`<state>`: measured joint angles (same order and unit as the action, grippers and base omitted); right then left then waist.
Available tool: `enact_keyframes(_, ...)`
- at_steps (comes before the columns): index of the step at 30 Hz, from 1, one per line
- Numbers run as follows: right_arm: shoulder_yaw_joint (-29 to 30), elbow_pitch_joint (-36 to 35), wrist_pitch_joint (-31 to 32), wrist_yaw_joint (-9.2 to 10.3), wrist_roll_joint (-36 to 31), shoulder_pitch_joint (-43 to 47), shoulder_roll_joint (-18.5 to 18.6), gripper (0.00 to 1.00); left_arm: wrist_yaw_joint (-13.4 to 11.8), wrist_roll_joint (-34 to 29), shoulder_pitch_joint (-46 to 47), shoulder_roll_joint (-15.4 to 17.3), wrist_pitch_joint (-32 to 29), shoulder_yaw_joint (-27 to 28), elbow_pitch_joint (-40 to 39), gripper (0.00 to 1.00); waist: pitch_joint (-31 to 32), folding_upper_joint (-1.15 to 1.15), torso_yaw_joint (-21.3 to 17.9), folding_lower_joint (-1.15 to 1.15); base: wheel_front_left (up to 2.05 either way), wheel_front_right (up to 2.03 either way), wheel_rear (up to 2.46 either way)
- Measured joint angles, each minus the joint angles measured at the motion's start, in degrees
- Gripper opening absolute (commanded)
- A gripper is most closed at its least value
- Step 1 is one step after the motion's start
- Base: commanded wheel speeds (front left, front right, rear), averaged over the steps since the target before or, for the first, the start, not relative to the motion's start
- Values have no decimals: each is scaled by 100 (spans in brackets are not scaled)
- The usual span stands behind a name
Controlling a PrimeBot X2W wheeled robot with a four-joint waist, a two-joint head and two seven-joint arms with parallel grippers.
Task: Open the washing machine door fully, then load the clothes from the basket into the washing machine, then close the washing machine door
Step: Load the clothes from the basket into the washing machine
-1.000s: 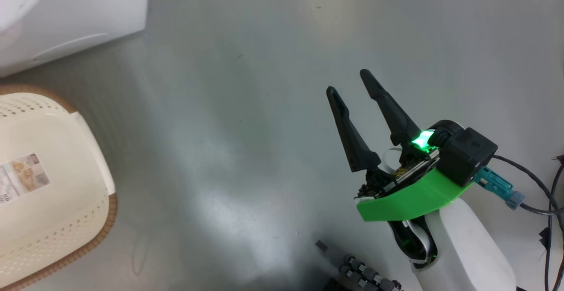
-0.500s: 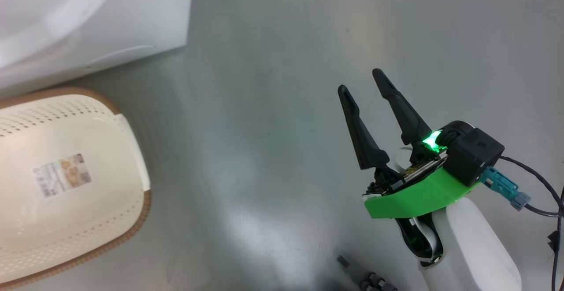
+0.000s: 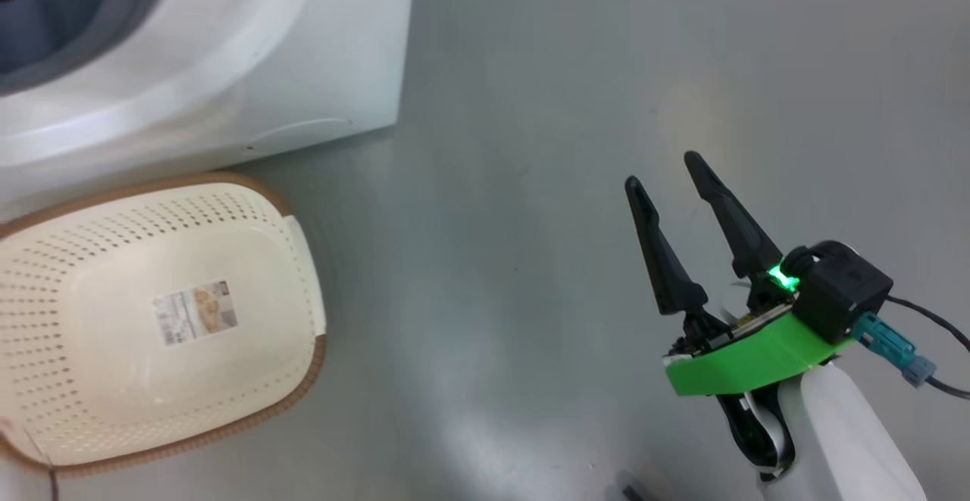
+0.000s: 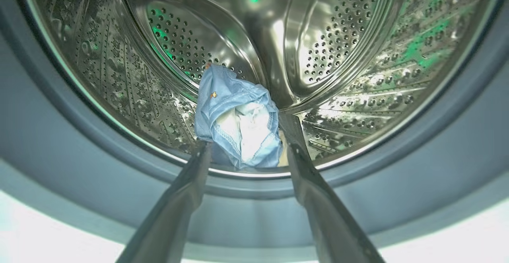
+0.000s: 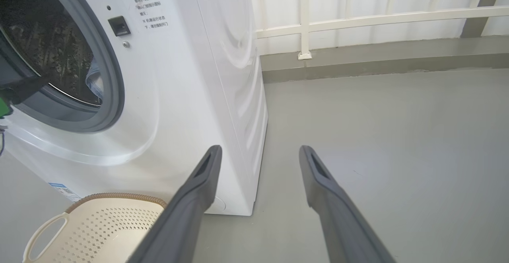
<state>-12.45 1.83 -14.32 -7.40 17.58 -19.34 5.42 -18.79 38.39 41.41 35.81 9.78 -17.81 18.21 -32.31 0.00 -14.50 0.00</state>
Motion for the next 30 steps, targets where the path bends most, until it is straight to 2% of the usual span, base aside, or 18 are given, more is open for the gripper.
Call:
enact_keyframes(11,143,26,0,0,-108,347,221,100,-1098,-250,-2354,-381,300,-266,-2008,100,621,0,433,0,0,0,0)
enact_keyframes(15,140,77,0,0,-138,498,264,100,-1339,-409,-2900,-522,342,-488,-2420,100,881,0,578,0,0,0,0)
enact_keyframes(24,134,155,20,0,-147,909,321,100,-1580,-497,-3629,-652,341,-833,-2855,100,1527,0,865,0,0,0,0)
enact_keyframes(30,158,116,167,0,-197,1224,321,100,-1582,-495,-3997,-664,342,-933,-2924,100,1942,0,1003,0,0,0,0)
